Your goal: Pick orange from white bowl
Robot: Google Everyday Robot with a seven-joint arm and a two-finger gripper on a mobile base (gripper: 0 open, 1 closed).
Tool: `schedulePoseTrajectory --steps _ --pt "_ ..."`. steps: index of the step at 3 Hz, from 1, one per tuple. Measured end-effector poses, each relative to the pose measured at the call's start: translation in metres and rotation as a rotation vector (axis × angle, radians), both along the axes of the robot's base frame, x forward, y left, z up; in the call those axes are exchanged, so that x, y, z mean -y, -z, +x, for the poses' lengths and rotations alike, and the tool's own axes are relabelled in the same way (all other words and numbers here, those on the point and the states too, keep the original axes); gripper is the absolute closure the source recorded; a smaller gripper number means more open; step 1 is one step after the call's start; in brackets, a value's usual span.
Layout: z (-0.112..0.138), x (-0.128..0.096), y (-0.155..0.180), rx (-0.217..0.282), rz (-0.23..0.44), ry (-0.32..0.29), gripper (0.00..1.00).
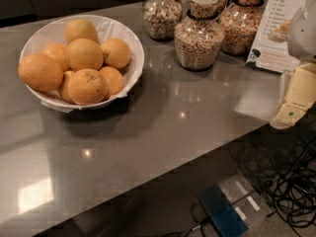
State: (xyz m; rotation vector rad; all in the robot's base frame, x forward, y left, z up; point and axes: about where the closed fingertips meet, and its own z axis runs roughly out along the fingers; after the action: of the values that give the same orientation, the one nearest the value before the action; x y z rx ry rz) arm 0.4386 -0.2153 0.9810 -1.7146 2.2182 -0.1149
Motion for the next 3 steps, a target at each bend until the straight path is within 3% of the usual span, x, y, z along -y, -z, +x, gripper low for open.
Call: schedulePoseTrajectory --steps 1,2,3 --pt "0.002 -0.005 0.001 0.007 0.008 -0.001 0.00" --pt "0.012 -0.044 0.017 0.025 0.075 -0.025 0.00" --pt "0.023 -0.104 0.024 0.068 0.142 -0.121 0.00"
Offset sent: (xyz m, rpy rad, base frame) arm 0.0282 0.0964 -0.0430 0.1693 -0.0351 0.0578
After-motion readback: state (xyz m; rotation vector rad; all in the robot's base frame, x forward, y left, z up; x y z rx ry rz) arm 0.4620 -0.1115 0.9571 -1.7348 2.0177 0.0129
